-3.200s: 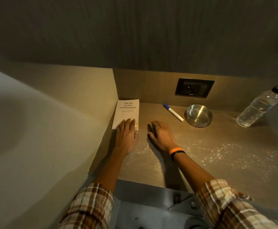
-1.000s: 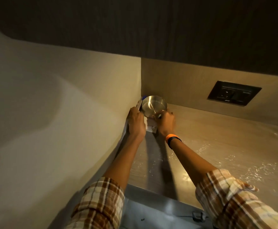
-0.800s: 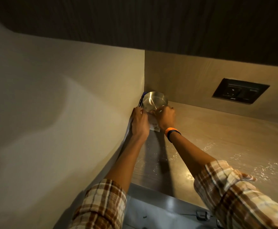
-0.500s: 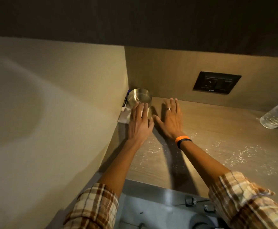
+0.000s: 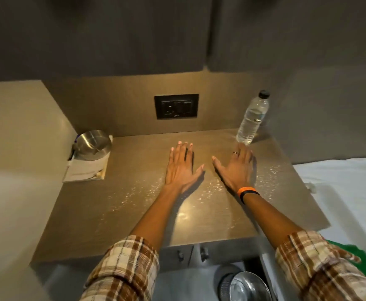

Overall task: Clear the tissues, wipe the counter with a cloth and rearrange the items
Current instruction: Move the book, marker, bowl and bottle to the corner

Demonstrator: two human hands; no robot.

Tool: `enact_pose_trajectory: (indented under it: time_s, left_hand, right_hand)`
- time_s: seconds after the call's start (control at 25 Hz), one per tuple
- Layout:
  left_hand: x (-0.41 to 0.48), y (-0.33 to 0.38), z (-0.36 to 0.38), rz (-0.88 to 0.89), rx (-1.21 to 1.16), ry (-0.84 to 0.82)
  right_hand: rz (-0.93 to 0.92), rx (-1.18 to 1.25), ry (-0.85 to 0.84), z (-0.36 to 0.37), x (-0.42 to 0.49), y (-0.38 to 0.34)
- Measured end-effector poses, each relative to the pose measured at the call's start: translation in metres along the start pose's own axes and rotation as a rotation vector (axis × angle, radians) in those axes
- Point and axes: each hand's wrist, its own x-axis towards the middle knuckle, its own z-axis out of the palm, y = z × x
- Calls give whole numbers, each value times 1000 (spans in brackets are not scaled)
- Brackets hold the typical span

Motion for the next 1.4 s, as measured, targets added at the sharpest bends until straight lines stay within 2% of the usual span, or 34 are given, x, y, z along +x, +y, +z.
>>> enact_pose_trajectory:
  time_s: [0.16,0.32,0.4,0.6,0.72,0.84,1.08,1.4]
  left_hand:
    - [19,38,19,13,44,-53]
    - [21,38,30,-87,-67,-46]
    - [19,27,27,-111,-64,-56]
    - [-4,-14,11,-150,53,-53]
    - [-29,-52,-7,-204,87,-16]
    - [-60,-93,-22,-250,127,-12]
    - [-95,-165,-52,-324,59,13]
    - [-88,-183,-41,-242,102,39]
  right_hand:
    - [188,249,-79,-13,47,46]
    - [321,652,-88,-15,96,54]
    - [321,704,-95,-14,109,55]
    - [310,651,-40,-16,106,45]
    - [255,657,-62,-8,78,-4]
    - [172,688,-156,7,44,-73]
    - [-62,703,-294,42,-3,-217]
    - [-57,727,-298,75,4,-303]
